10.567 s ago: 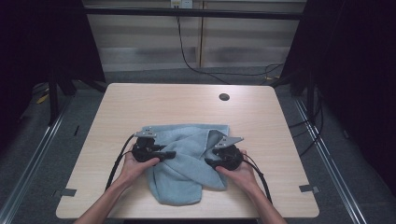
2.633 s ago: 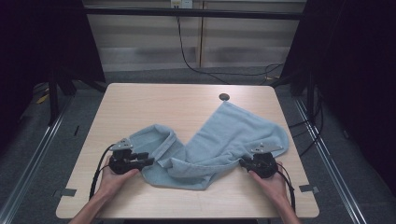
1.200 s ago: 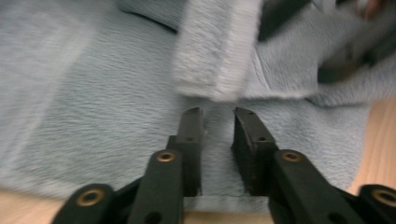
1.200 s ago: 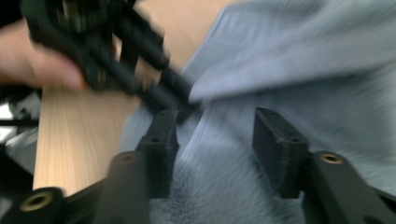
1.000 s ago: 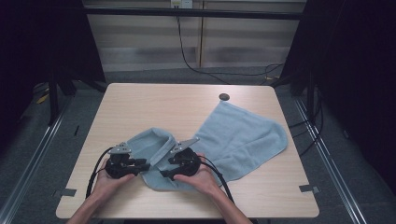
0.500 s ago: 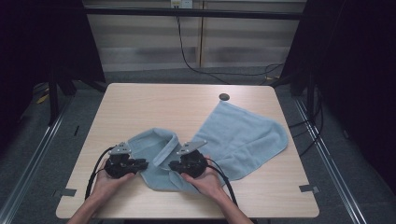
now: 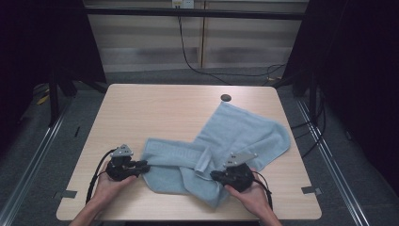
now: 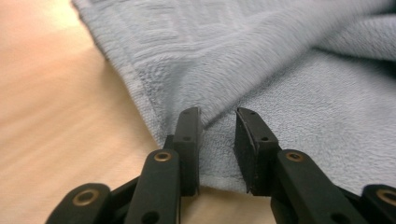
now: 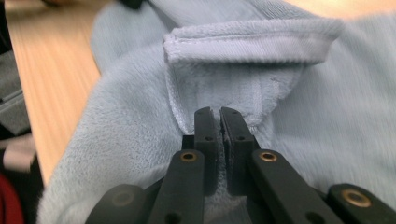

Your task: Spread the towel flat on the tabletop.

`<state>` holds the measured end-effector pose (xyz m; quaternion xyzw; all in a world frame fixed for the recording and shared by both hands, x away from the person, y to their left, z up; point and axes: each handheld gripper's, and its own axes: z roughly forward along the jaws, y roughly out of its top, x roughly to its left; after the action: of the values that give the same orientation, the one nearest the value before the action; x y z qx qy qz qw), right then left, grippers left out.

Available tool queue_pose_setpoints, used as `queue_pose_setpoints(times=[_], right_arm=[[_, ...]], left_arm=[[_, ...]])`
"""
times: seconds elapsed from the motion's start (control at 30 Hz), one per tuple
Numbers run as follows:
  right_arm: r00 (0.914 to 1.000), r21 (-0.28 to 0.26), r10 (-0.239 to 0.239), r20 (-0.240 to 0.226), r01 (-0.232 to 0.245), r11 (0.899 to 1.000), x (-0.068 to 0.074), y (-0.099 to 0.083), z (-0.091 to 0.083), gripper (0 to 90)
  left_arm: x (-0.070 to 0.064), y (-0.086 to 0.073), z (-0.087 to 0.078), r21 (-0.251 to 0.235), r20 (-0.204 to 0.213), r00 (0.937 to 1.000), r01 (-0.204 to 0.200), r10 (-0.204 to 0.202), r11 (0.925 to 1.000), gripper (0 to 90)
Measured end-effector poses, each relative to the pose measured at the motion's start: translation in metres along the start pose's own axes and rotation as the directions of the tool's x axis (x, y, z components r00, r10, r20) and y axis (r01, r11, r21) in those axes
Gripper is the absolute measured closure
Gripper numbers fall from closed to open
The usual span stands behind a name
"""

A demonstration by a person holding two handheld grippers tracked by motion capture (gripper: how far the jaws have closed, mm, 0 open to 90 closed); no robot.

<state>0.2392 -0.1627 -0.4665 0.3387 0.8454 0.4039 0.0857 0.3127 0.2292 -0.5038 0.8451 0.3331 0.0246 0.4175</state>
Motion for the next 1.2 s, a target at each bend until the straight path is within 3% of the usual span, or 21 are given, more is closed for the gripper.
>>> queue_pose_setpoints(times=[0.1, 0.17, 0.27, 0.3, 0.33, 0.4, 0.5, 0.67, 0.77, 0.83, 0.9, 0.93, 1.0, 1.07, 1.17, 1.2], right_arm=[[0.9994, 0.003, 0.024, 0.026, -0.024, 1.0, -0.001, -0.018, -0.017, 86.3], [0.9986, 0.0, 0.044, 0.027, -0.044, 0.999, -0.005, -0.025, -0.023, 85.7], [0.9965, -0.02, 0.081, 0.019, -0.081, 0.997, -0.012, -0.033, -0.031, 82.0], [0.9965, -0.024, 0.082, 0.018, -0.081, 0.996, -0.014, -0.034, -0.034, 80.4], [0.9961, -0.032, 0.082, 0.032, -0.081, 0.996, -0.016, -0.033, -0.038, 77.1], [0.9962, -0.043, 0.083, 0.029, -0.081, 0.996, -0.019, -0.03, -0.044, 76.7], [0.9953, -0.076, 0.082, 0.051, -0.078, 0.994, -0.021, -0.021, -0.054, 73.8], [0.9922, -0.136, 0.094, 0.082, -0.083, 0.987, -0.032, -0.006, -0.06, 68.5], [0.9824, -0.152, 0.15, 0.111, -0.132, 0.979, -0.05, -0.003, -0.065, 66.8], [0.9752, -0.168, 0.173, 0.138, -0.149, 0.974, -0.059, -0.005, -0.073, 67.0], [0.9689, -0.202, 0.196, 0.15, -0.165, 0.966, -0.065, -0.009, -0.083, 66.7], [0.9662, -0.214, 0.207, 0.154, -0.171, 0.962, -0.069, -0.009, -0.085, 66.2], [0.9659, -0.192, 0.203, 0.161, -0.171, 0.966, -0.076, -0.009, -0.08, 63.7], [0.9611, -0.16, 0.211, 0.179, -0.183, 0.97, -0.084, -0.009, -0.066, 58.0], [0.9585, -0.132, 0.237, 0.159, -0.217, 0.967, -0.094, -0.01, -0.05, 48.7], [0.9583, -0.119, 0.246, 0.145, -0.23, 0.966, -0.096, -0.012, -0.044, 46.6]], left_arm=[[-0.014, 0.0, 0.002, 0.025, 0.011, 0.9988, -0.048, 0.047, 0.9985, 74.4], [-0.026, -0.001, 0.004, 0.04, 0.052, 0.9966, -0.066, 0.064, 0.997, 73.8], [-0.034, -0.001, 0.004, 0.043, 0.085, 0.9929, -0.086, 0.083, 0.9953, 69.0], [-0.035, -0.001, 0.003, 0.042, 0.105, 0.9914, -0.083, 0.078, 0.9957, 68.3], [-0.033, 0.001, 0.002, 0.035, 0.14, 0.9891, -0.05, 0.045, 0.9981, 68.8], [-0.029, 0.005, -0.001, 0.01, 0.158, 0.9872, -0.027, 0.025, 0.9996, 70.3], [-0.021, 0.011, -0.004, -0.023, 0.136, 0.9905, -0.02, 0.023, 0.9995, 69.7], [-0.001, 0.025, -0.008, -0.083, 0.05, 0.9987, 0.007, -0.003, 0.9965, 66.2], [0.014, 0.032, -0.005, -0.099, 0.018, 0.9987, 0.05, -0.048, 0.9939, 64.1], [0.024, 0.032, -0.003, -0.115, 0.024, 0.9964, 0.084, -0.081, 0.9899, 64.0], [0.03, 0.034, 0.001, -0.095, -0.013, 0.9973, 0.071, -0.072, 0.993, 62.5], [0.033, 0.036, 0.002, -0.108, -0.024, 0.9971, 0.069, -0.072, 0.9918, 62.3], [0.037, 0.039, 0.005, -0.13, -0.027, 0.9958, 0.084, -0.088, 0.988, 60.9], [0.039, 0.043, 0.014, -0.105, -0.018, 0.9956, 0.09, -0.092, 0.9905, 55.9], [0.035, 0.045, 0.025, -0.107, 0.009, 0.9961, 0.088, -0.088, 0.9903, 51.6], [0.032, 0.045, 0.029, -0.091, -0.001, 0.997, 0.077, -0.078, 0.9929, 47.3]])
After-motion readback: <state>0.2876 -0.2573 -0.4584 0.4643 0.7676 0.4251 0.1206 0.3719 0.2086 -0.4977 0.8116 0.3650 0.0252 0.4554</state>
